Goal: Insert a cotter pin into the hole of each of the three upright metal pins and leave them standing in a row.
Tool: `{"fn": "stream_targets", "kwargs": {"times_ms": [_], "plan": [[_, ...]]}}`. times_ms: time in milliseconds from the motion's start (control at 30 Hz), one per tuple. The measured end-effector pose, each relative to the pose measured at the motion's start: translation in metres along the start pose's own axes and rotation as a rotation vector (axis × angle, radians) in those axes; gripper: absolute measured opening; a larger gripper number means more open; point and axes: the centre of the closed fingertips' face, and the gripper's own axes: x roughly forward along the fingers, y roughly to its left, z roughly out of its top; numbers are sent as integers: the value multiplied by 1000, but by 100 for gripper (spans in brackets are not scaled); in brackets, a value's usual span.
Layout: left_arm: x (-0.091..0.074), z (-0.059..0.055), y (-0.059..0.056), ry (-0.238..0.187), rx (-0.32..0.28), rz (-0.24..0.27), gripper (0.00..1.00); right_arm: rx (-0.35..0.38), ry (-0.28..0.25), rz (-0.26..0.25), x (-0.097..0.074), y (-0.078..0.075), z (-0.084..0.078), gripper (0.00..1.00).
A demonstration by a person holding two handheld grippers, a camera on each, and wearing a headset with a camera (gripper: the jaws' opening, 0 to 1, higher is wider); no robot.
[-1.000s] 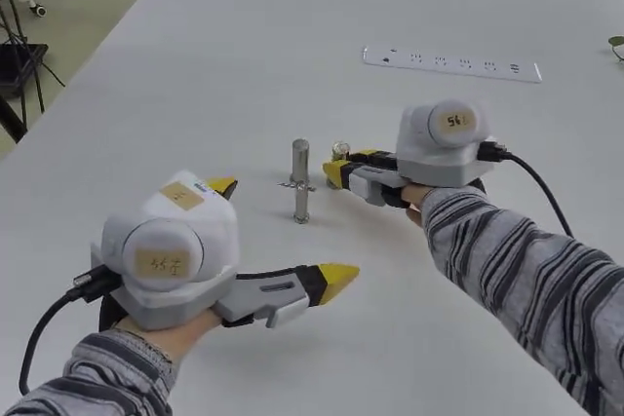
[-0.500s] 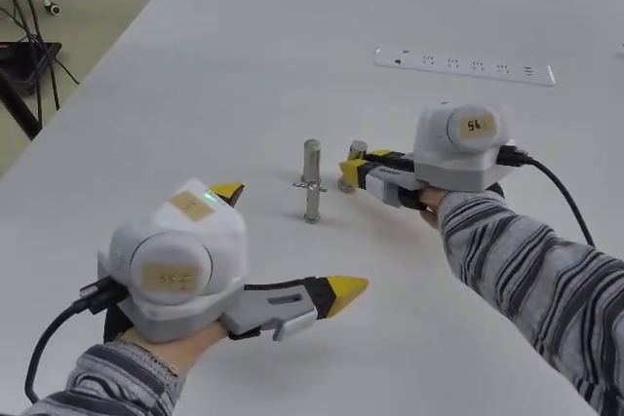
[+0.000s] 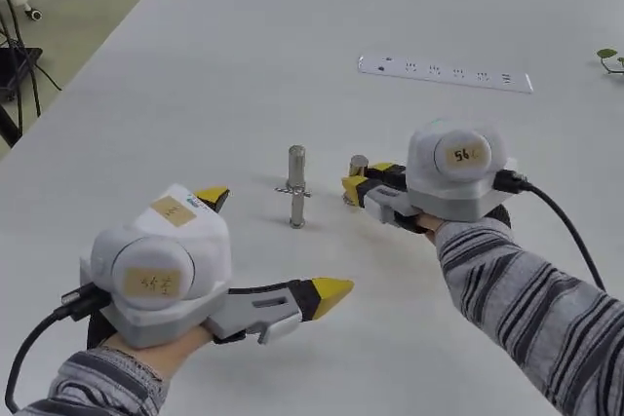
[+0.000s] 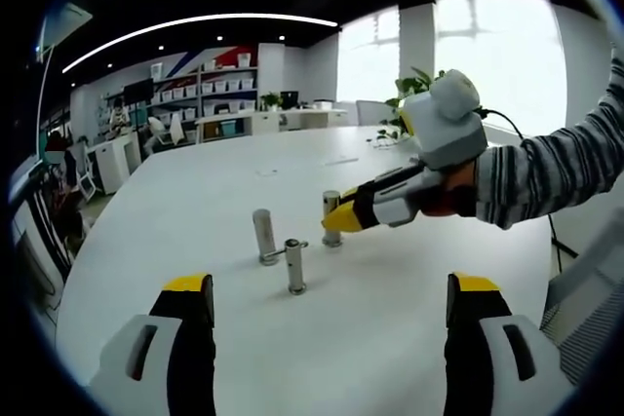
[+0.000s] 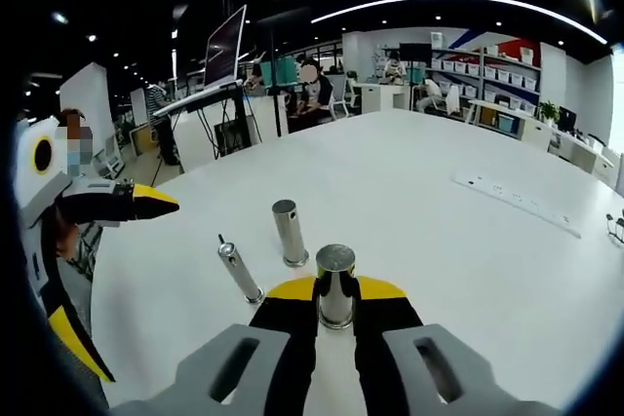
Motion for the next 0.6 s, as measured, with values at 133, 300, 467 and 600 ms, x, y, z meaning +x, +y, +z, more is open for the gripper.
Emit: {"fn": "stream_targets", "kwargs": {"times_ms": [133,300,467,600], "plan": [[0,1,1,-4,-2,3,99,14,-1,-19,-8,3,-4,8],[-1,1,3,-4,3,8,98,44,1,-52,-17,8,-10,8],[-2,4,5,-12,1,15,98,71,7,-93,-25,12,-18,8],[-3,4,5,-15,-3,16,97,43,21,-103,-28,17,-25,8]]}}
